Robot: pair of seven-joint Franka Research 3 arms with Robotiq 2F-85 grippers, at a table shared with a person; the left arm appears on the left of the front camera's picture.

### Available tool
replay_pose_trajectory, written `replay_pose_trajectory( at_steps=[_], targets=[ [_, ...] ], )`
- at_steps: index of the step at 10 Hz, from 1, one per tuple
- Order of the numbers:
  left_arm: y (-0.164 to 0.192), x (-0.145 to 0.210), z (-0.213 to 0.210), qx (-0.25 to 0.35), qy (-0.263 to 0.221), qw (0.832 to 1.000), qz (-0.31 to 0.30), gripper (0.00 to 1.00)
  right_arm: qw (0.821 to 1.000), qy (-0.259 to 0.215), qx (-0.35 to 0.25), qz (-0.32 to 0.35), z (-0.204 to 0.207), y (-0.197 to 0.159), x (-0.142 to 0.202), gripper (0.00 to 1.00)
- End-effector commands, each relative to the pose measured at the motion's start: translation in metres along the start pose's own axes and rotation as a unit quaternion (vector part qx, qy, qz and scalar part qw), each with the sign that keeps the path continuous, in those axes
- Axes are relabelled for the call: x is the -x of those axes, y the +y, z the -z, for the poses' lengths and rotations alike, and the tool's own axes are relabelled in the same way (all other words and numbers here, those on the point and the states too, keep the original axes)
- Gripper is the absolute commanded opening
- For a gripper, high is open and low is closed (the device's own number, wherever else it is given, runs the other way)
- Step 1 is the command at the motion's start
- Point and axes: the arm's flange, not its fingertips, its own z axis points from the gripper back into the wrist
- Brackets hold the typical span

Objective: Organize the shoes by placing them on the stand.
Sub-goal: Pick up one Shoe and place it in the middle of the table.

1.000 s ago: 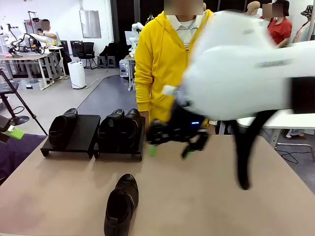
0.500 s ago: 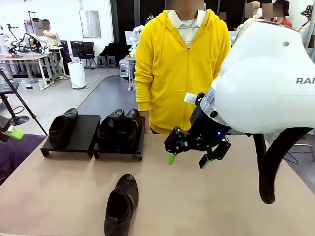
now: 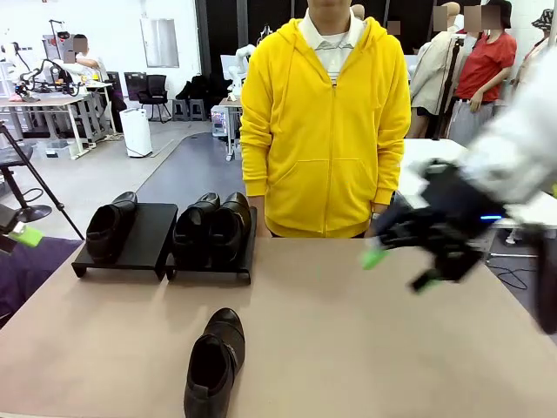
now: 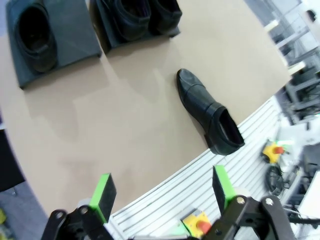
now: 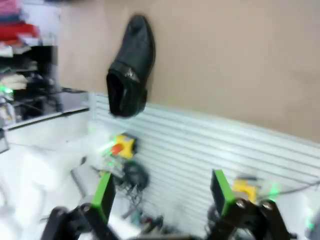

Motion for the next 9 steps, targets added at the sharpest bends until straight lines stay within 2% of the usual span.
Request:
replay_pose_trajectory(
  at_steps=[1, 3, 4, 5, 6, 9],
  targets=[
    [0.0, 0.0, -0.001, -0.003, 0.003, 1.0, -0.003, 1.0, 0.993, 0.008, -0.121, 0.006, -0.086, -0.098, 0.038, 1.0],
    [0.0, 0.0, -0.001, -0.003, 0.003, 1.0, -0.003, 1.0, 0.979, -0.014, -0.205, -0.004, -0.125, -0.164, 0.062, 1.0],
    [0.0, 0.0, -0.001, -0.003, 0.003, 1.0, -0.003, 1.0, 0.966, -0.053, -0.253, 0.017, -0.127, -0.182, 0.062, 1.0],
    [0.0, 0.0, -0.001, -0.003, 0.003, 1.0, -0.003, 1.0, 0.968, -0.112, -0.218, 0.055, -0.114, -0.176, 0.052, 1.0],
    [0.0, 0.0, -0.001, -0.003, 0.003, 1.0, -0.003, 1.0, 0.974, -0.042, -0.221, 0.005, -0.144, -0.167, 0.08, 1.0],
    [0.0, 0.0, -0.001, -0.003, 0.003, 1.0, -0.003, 1.0, 0.974, -0.042, -0.221, 0.005, -0.144, -0.167, 0.08, 1.0]
  ],
)
